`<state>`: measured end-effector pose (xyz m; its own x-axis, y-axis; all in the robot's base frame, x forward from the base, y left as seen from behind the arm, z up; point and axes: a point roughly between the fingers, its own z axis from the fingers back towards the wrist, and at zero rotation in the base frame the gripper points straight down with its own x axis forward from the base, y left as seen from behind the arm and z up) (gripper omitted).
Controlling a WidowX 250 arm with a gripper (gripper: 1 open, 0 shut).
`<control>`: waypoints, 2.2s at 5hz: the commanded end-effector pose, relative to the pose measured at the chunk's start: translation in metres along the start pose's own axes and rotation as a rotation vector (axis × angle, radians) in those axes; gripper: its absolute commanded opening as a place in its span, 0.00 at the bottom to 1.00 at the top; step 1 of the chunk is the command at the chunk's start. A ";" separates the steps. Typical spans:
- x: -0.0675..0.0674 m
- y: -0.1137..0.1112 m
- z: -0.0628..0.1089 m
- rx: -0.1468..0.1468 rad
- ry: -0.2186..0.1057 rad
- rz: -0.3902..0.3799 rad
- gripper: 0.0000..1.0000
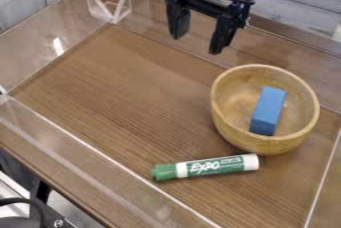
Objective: Remove the blue block from inside the brown bowl and put it on the table
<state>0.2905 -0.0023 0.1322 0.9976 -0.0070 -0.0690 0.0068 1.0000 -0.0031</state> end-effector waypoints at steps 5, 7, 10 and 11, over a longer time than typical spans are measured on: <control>0.016 -0.060 -0.014 -0.030 -0.021 -0.046 1.00; 0.024 -0.079 -0.021 -0.041 -0.035 -0.064 1.00; 0.031 -0.098 -0.035 -0.052 -0.042 -0.086 1.00; 0.031 -0.100 -0.042 -0.057 -0.042 -0.088 1.00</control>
<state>0.3118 -0.0975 0.0746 0.9938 -0.0812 -0.0766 0.0771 0.9955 -0.0548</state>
